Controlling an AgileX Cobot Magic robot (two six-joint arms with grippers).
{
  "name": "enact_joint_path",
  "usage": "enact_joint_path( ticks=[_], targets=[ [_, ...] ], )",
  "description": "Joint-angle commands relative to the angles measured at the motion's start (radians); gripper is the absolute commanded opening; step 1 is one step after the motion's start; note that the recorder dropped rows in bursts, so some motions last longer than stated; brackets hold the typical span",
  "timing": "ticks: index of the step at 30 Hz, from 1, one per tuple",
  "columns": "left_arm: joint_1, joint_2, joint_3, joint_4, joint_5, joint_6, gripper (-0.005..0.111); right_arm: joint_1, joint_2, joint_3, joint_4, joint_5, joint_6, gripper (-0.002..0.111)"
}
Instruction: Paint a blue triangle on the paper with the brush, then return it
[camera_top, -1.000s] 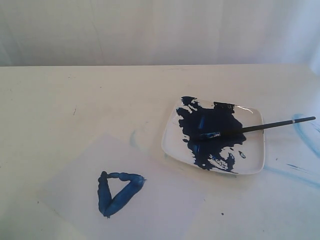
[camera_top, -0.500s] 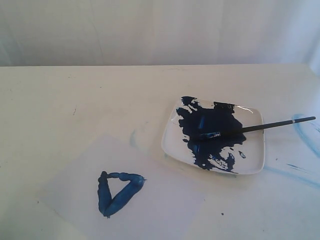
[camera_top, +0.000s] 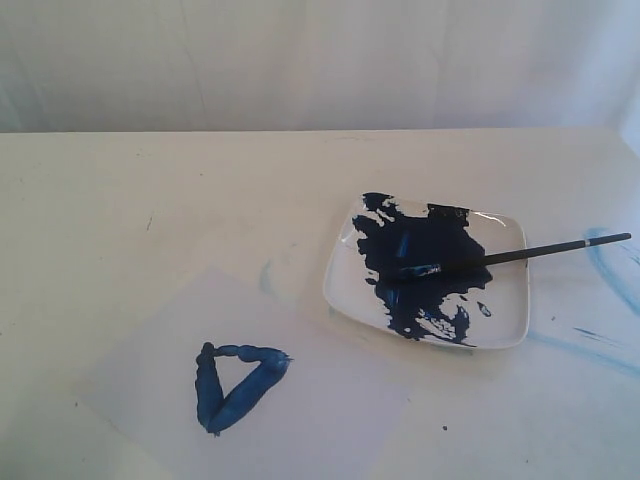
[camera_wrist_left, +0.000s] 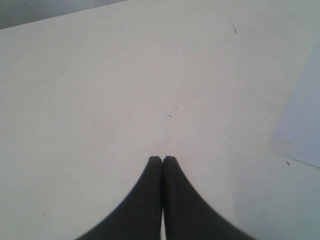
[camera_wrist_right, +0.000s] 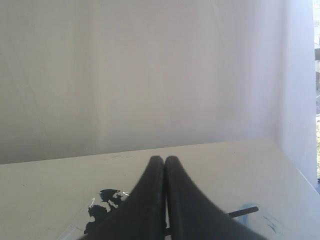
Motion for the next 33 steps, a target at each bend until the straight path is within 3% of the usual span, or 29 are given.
enact_joint_path(
  ticks=[1,12,15,26,33],
  targets=[
    [0.004,-0.005,0.003,0.005,-0.004,-0.003,0.000,0.002,-0.009,0.043,-0.021,-0.026,-0.079,0.000],
    [0.004,-0.005,0.003,0.005,-0.004,-0.003,0.000,0.002,-0.151,0.326,-0.021,-0.026,-0.101,0.000],
    [0.004,-0.005,0.003,0.005,-0.004,-0.003,0.000,0.002,-0.151,0.326,-0.025,0.127,-0.098,0.000],
    [0.004,-0.005,0.003,0.005,-0.004,-0.003,0.000,-0.003,-0.151,0.326,-0.021,0.116,-0.098,0.000],
    [0.004,-0.005,0.003,0.005,-0.004,-0.003,0.000,-0.125,-0.151,0.326,-0.038,0.116,-0.098,0.000]
  ],
)
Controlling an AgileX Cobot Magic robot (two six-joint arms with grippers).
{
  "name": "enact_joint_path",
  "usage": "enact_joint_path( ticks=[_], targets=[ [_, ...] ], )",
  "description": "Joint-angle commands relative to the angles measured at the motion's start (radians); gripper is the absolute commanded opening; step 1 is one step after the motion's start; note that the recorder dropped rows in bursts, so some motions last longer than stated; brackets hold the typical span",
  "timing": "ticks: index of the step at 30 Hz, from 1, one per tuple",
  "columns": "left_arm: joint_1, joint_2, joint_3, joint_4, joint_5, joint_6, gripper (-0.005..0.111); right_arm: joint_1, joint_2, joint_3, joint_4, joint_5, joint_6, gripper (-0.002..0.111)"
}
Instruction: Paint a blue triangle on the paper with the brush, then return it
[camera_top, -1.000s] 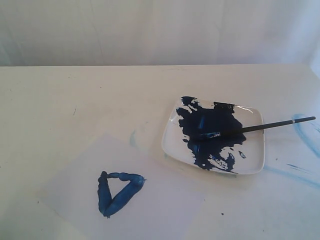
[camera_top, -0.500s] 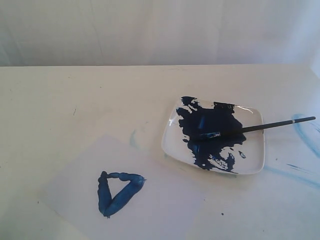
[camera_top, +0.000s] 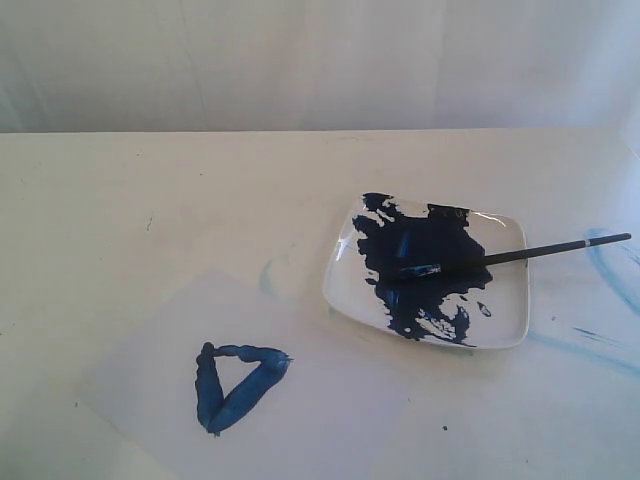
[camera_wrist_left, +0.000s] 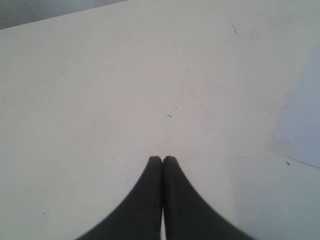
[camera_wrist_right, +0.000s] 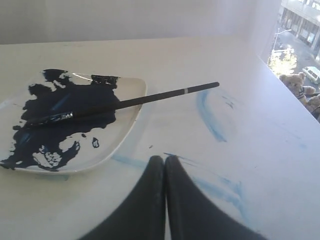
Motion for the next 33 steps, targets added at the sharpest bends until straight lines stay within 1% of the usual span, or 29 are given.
enact_joint_path(
  ticks=[1,3,6,11,17,22,33],
  targets=[
    [0.004,-0.005,0.003,0.005,-0.004,-0.003,0.000,-0.055,-0.006,0.001,-0.012,-0.001,-0.006,0.000],
    [0.004,-0.005,0.003,0.005,-0.004,-0.003,0.000,-0.075,-0.006,0.001,-0.014,-0.001,-0.006,0.000],
    [0.004,-0.005,0.003,0.005,-0.004,-0.003,0.000,-0.073,-0.006,0.001,-0.014,-0.001,-0.006,0.000],
    [0.004,-0.005,0.003,0.005,-0.004,-0.003,0.000,0.033,-0.006,0.001,-0.014,-0.001,-0.006,0.000],
    [0.004,-0.005,0.003,0.005,-0.004,-0.003,0.000,0.083,-0.006,0.001,-0.031,-0.008,-0.006,0.000],
    [0.004,-0.005,0.003,0.005,-0.004,-0.003,0.000,0.097,-0.006,0.001,-0.127,-0.008,-0.006,0.000],
    [0.004,-0.005,0.003,0.005,-0.004,-0.003,0.000,0.097,-0.006,0.001,-0.117,-0.008,0.064,0.000]
  ],
)
